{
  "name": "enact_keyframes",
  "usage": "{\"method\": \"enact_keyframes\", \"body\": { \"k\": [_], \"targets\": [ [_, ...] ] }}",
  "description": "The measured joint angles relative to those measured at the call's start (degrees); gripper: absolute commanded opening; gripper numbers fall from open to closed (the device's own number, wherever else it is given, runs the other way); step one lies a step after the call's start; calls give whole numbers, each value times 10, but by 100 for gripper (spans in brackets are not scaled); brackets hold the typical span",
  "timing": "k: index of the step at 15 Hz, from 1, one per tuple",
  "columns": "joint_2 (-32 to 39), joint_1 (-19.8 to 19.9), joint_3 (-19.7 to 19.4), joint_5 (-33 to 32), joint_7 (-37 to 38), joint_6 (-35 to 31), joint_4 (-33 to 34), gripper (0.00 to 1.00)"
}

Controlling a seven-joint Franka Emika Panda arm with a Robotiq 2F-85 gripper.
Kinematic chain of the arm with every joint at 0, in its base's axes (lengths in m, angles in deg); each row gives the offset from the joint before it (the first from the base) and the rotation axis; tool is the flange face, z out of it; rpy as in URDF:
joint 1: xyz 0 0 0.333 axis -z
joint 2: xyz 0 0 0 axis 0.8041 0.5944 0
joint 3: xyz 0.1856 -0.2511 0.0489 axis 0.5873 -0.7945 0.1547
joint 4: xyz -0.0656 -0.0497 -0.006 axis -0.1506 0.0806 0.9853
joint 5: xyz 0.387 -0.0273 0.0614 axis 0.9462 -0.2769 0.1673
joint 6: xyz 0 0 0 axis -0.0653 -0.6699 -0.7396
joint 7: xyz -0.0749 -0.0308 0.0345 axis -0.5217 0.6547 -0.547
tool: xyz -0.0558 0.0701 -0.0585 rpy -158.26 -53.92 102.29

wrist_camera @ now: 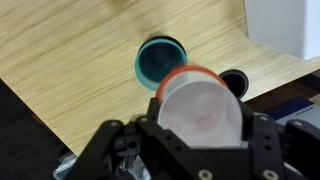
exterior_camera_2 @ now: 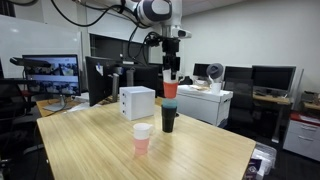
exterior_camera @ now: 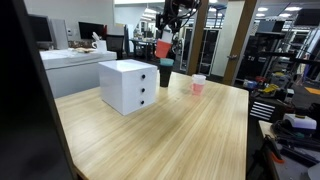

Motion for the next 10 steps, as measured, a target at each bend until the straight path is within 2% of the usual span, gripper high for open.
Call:
{"method": "enact_keyframes", "body": {
  "k": [10],
  "targets": [
    [0,8,-14,-5,0,38,20,45]
  ]
}}
